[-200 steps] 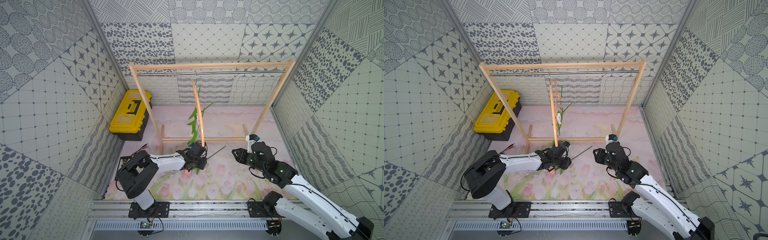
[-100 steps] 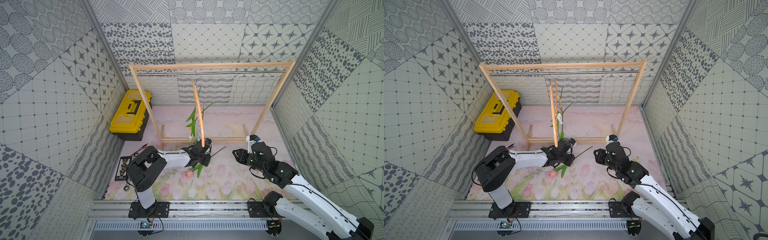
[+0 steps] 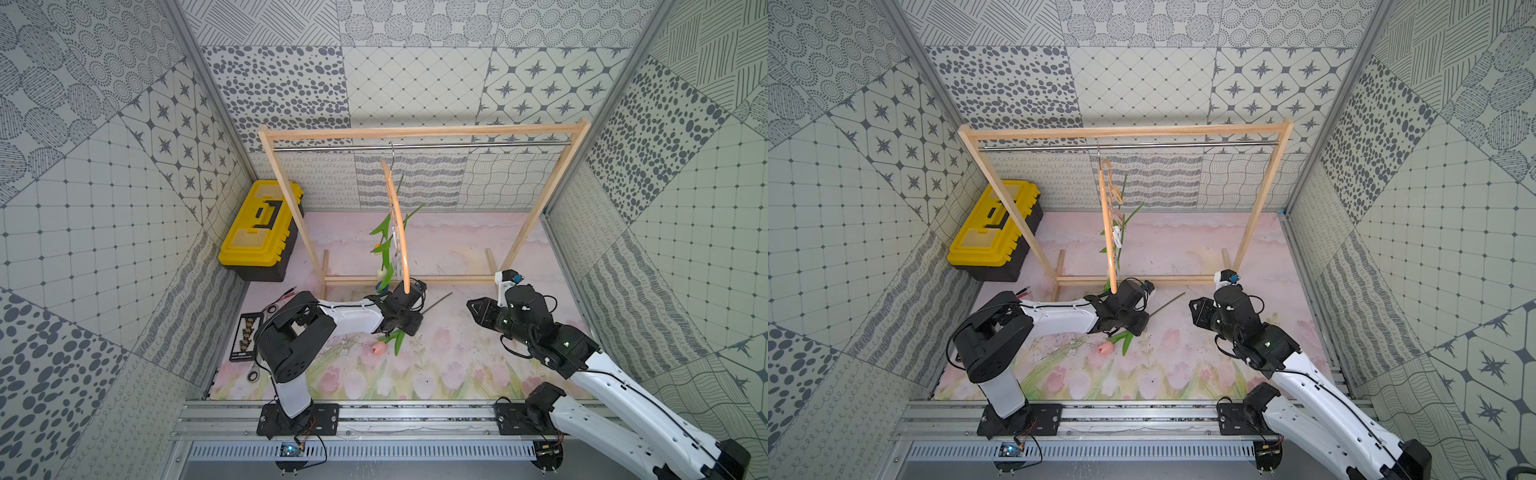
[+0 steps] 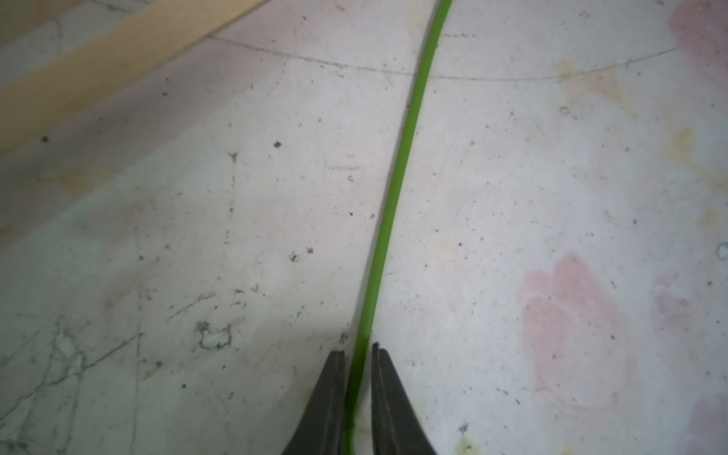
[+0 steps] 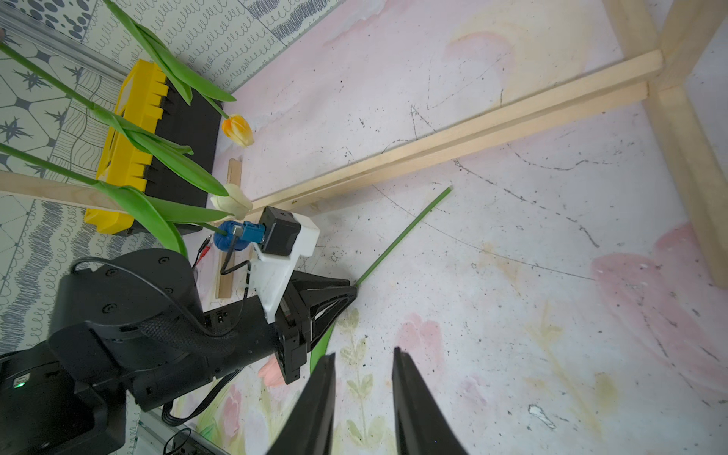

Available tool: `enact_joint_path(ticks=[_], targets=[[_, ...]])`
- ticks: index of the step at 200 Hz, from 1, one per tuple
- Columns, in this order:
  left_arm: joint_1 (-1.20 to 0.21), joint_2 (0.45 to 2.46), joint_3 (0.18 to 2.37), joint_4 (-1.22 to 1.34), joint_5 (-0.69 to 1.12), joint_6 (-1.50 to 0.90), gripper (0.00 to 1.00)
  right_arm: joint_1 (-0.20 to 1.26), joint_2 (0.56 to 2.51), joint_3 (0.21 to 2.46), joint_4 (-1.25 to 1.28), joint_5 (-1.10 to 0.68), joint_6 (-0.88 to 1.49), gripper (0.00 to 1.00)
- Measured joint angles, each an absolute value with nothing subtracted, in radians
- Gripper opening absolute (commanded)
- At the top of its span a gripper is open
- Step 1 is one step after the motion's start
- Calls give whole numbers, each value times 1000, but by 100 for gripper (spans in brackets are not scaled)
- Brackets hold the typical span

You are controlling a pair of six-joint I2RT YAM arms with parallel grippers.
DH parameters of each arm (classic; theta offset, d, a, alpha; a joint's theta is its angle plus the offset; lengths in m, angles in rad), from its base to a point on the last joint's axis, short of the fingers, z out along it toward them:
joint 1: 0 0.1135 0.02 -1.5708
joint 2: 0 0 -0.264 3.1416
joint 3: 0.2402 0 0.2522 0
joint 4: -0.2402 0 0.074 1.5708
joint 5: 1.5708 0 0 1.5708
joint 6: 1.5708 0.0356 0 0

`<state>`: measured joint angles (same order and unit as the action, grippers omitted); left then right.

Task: Dry the flowers on a clothes hanger
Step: Pick up the flower at the center of the board.

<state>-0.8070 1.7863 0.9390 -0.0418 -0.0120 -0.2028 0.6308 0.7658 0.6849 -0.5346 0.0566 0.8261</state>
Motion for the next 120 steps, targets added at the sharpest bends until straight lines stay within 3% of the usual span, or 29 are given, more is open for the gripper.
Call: enact_joint_path(ticks=[28, 120], targets=[[-812, 1797, 949, -42, -19, -191, 0, 626, 767, 685, -534, 51, 827, 28], [-814, 1672, 913, -54, 43, -268, 0, 623, 768, 666, -490, -9, 836, 28]])
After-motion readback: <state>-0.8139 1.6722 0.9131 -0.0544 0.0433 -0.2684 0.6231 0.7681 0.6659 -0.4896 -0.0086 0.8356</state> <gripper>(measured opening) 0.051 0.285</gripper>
